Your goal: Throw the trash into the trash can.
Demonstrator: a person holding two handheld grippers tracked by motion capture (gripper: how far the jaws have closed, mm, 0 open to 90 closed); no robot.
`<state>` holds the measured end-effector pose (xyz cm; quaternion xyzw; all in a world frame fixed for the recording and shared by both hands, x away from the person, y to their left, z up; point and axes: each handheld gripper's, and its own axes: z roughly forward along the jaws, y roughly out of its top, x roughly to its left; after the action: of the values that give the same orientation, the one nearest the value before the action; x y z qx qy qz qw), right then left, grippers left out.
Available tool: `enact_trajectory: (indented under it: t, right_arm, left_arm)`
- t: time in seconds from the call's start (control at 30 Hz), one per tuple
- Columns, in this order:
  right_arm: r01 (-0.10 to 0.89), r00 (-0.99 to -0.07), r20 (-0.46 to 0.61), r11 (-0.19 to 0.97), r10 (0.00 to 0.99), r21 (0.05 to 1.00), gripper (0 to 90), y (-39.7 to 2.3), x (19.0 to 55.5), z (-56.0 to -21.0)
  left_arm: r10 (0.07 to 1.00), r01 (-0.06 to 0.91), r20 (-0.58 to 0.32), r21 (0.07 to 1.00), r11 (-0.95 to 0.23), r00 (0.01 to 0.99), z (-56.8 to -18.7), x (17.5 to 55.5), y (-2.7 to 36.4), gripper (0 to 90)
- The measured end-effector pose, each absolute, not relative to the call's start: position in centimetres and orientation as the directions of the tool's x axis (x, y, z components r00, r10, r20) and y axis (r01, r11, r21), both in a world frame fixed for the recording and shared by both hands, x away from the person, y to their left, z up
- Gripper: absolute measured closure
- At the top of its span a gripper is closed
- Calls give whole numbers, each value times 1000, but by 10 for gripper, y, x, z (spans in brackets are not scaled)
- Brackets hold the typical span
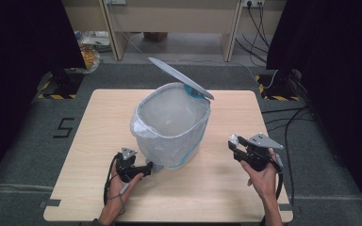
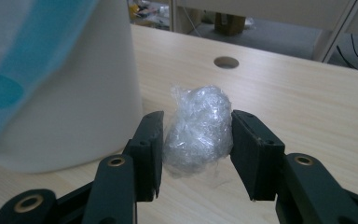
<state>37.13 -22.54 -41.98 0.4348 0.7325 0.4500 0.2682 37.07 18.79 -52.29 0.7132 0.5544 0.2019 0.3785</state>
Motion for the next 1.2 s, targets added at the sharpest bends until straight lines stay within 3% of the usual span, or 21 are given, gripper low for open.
enact_trajectory:
  t: [0.47,1.2]
  right_arm:
    - [307,-526,-35,227,850,924,554,-208,358,-369]
    - [215,-563,-46,200,825,956,554,-190,354,-327]
  left_arm:
    - [943,636,-131,765,-99,304,-523,370,188,69]
    - [942,638,-139,764,-94,305,-523,371,188,69]
